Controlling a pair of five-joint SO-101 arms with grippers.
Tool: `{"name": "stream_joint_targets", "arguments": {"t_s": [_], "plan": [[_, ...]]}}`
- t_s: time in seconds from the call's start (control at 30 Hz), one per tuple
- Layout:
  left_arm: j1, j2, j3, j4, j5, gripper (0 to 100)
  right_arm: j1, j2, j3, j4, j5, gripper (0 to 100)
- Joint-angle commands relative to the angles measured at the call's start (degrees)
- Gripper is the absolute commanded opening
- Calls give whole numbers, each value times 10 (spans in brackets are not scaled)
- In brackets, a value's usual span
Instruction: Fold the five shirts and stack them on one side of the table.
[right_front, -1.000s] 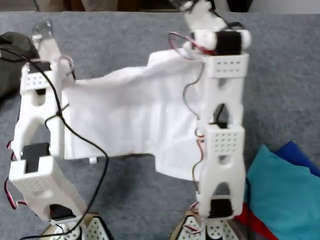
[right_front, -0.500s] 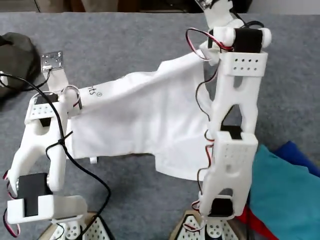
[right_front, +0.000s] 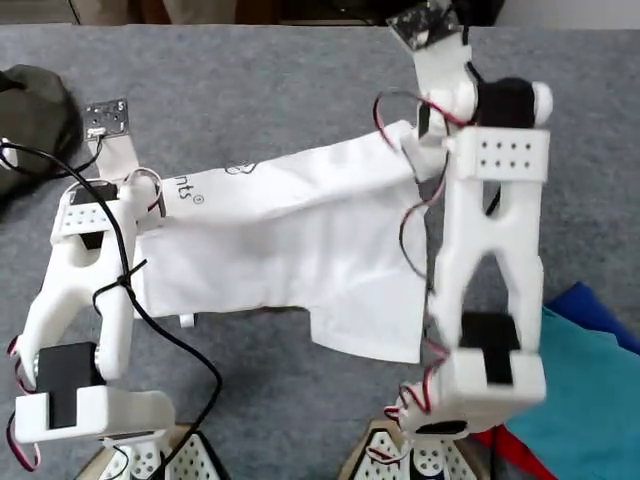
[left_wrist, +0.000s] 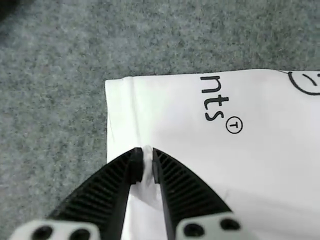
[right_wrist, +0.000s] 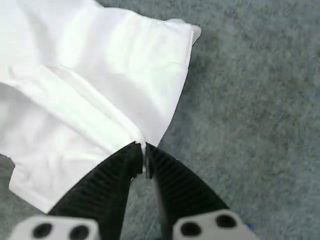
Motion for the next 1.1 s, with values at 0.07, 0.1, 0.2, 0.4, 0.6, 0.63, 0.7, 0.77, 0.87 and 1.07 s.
{"name": "stream_joint_targets", "arguments": {"t_s": [0.07, 0.1, 0.2, 0.4, 0.6, 0.63, 0.7, 0.77, 0.87, 1.07], "plan": [[-25, -2, 1, 6, -8, 20, 3, -199, 306, -112, -5, 5], [-34, -1, 1, 6, -9, 20, 3, -232, 363, -131, -4, 5], [-44, -5, 13, 8, -26, 20, 22, -313, 522, -189, -4, 5], [-21, -6, 68, 8, -31, 20, 92, -392, 662, -208, 5, 5], [-28, -7, 96, 8, -30, 20, 152, -407, 715, -208, 96, 5], [-36, -7, 96, 10, -31, 20, 155, -407, 727, -210, 111, 5], [-49, -7, 90, 24, -33, 20, 158, -407, 749, -214, 137, 5], [-55, -7, 84, 39, -44, 20, 155, -407, 766, -221, 156, 5], [-55, -7, 81, 52, -62, 20, 154, -407, 783, -241, 169, 5], [-47, -6, 84, 51, -62, 20, 120, -407, 785, -254, 171, 5]]}}
